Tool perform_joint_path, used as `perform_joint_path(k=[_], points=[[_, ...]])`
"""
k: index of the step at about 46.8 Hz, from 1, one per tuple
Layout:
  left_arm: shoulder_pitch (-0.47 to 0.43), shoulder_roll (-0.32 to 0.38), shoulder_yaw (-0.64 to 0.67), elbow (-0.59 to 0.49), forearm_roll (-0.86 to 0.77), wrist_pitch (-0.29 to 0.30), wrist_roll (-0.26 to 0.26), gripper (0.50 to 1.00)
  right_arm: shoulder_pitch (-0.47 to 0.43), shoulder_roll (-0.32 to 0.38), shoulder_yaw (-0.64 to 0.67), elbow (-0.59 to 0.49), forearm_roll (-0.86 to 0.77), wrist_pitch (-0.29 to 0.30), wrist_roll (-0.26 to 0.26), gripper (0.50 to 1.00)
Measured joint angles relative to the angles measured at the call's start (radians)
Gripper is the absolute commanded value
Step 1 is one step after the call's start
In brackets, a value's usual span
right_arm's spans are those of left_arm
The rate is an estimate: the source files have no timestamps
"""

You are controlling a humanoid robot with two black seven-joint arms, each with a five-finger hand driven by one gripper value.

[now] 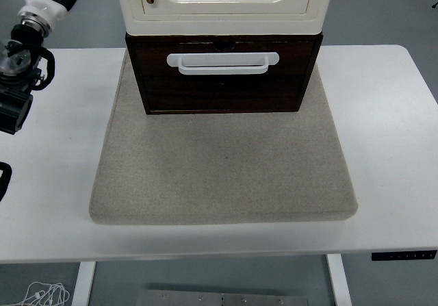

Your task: Open the drawer under the combination cabinet

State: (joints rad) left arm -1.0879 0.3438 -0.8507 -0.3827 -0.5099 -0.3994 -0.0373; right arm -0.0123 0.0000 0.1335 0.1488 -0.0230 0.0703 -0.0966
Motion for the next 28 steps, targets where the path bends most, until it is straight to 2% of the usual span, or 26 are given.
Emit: perform_joint_path(k=[9, 17, 28], points=[[-0.096, 0.089, 0.001, 0.005, 0.050, 0.006, 0.004, 1.000, 0.000, 0.000, 0.000, 0.000, 0.000, -0.001, 0.000, 0.928], [-0.207, 0.155, 0.001, 0.004, 0.189, 0.048, 0.005, 1.000, 0.001, 0.000, 0.000, 0.000, 0.000, -0.001, 0.000, 0.926], [-0.374, 0.197, 0.009, -0.028, 0.284, 0.035, 0.012, 1.000, 0.000, 0.000, 0.000, 0.000, 0.000, -0.001, 0.000, 0.926]])
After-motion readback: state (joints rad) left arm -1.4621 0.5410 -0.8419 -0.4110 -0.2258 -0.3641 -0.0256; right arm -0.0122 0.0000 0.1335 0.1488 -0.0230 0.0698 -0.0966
